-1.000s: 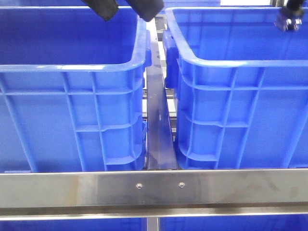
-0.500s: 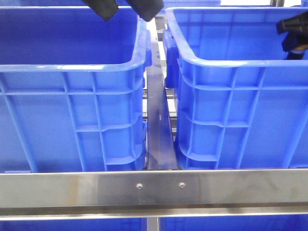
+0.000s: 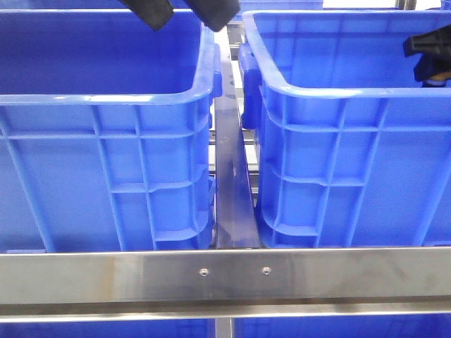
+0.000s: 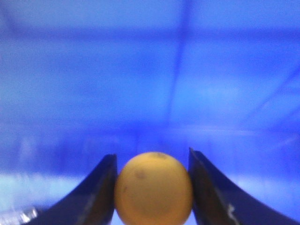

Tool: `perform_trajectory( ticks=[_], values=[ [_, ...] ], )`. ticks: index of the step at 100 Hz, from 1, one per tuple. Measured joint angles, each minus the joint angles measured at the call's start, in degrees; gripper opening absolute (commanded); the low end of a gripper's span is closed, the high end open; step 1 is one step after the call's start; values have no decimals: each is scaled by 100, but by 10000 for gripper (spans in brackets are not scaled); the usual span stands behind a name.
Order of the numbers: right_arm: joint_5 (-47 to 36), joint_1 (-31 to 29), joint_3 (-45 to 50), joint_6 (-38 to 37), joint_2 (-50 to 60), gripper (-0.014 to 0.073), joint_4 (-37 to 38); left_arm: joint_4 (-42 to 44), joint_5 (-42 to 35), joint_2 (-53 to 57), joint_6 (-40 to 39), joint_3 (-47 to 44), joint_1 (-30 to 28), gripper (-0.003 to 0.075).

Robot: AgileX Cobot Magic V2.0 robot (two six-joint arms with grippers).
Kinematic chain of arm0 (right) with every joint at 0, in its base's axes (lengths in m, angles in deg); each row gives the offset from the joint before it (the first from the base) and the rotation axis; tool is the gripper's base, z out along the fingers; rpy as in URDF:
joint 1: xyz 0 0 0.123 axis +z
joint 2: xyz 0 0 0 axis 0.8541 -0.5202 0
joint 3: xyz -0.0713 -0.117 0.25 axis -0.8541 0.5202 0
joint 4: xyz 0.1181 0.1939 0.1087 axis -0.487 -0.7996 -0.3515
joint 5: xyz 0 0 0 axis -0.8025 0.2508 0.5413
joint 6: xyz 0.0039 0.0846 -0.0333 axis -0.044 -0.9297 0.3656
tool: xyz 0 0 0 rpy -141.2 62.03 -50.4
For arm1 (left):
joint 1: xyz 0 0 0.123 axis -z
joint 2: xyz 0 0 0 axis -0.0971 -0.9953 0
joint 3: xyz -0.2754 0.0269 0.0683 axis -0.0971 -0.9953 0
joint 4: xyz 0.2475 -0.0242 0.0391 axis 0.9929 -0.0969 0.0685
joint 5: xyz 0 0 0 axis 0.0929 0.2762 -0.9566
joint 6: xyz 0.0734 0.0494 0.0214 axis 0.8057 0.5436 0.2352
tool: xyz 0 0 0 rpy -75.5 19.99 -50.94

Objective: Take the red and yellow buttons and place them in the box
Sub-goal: 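Carry the yellow button with the right gripper into the bin and release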

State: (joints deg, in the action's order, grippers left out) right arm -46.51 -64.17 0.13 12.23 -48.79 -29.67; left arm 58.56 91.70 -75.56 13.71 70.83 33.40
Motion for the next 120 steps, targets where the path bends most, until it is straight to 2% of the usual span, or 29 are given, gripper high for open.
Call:
perform_trajectory(
  ticks=[47, 72, 120],
  values=[
    [-34, 0, -54, 0, -196, 210, -187, 0, 0, 0, 0, 0, 0, 619],
    [98, 0, -54, 10, -196, 356, -187, 0, 0, 0, 0, 0, 0, 619],
    [150, 0, -54, 10, -205, 408, -187, 0, 0, 0, 0, 0, 0, 619]
  ],
)
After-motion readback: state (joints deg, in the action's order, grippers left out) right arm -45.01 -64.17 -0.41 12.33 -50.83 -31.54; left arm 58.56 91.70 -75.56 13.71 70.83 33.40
